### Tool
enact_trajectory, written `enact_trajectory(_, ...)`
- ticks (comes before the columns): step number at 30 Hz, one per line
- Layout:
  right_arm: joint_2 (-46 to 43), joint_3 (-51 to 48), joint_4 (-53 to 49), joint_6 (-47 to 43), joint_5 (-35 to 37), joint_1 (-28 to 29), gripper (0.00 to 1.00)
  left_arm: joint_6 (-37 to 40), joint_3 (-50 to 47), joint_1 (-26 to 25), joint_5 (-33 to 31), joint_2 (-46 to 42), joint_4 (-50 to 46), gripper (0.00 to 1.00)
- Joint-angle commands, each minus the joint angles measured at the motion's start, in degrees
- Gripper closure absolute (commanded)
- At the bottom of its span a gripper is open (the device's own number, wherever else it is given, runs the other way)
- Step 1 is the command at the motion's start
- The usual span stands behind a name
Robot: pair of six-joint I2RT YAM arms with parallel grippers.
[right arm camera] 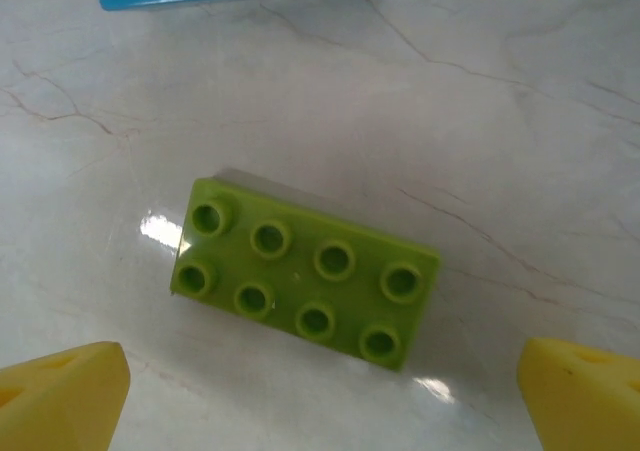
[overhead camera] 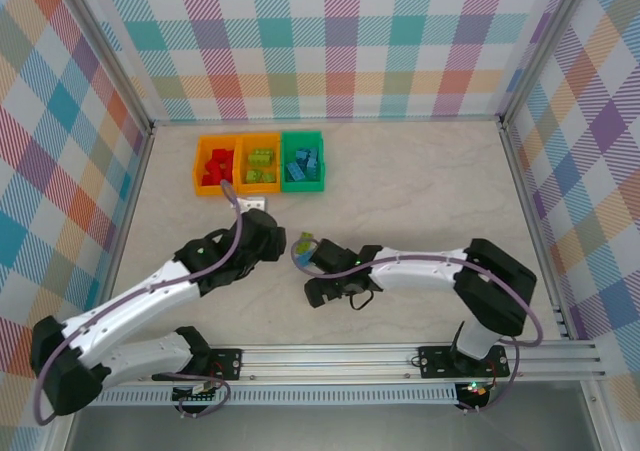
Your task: Sort the legos into containers by color
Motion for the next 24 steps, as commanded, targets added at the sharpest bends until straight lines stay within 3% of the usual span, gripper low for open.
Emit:
enact_trajectory(1, 3.1, 3.4, 0.8, 2.2, 3.5, 0.5, 0.0, -4.8, -0.4, -4.4, -6.2, -6.9, -10.1, 0.41)
enact_trajectory(6, 8.8, 7.1, -2.3, 2.0, 8.5, 2.0, 0.0, -10.3, -0.6, -8.5, -3.5, -12.6, -17.7, 0.33)
enact_trajectory(12, 12.7, 6.6, -3.0, 3.7, 10.2, 2.7, 0.2, -12.2, 1.7, -8.6, 6.3, -17.5, -28.8, 0.2)
enact_trajectory(16, 11.1, 4.9, 0.5, 4.4, 7.4, 2.8, 0.4, -10.1, 2.4, -8.6, 12.2, -22.1, -32.6, 0.14)
enact_trajectory(21, 7.9, 4.1, 0.8, 4.7, 6.9, 2.7, 0.44, -6.7, 2.9, -8.6, 20.3, -27.7, -30.8, 0.07)
enact_trajectory(24, 3.8, 4.1, 1.7, 2.8, 8.2, 2.4, 0.45, -4.9, 3.6, -8.6, 21.2, -31.4, -30.3, 0.05)
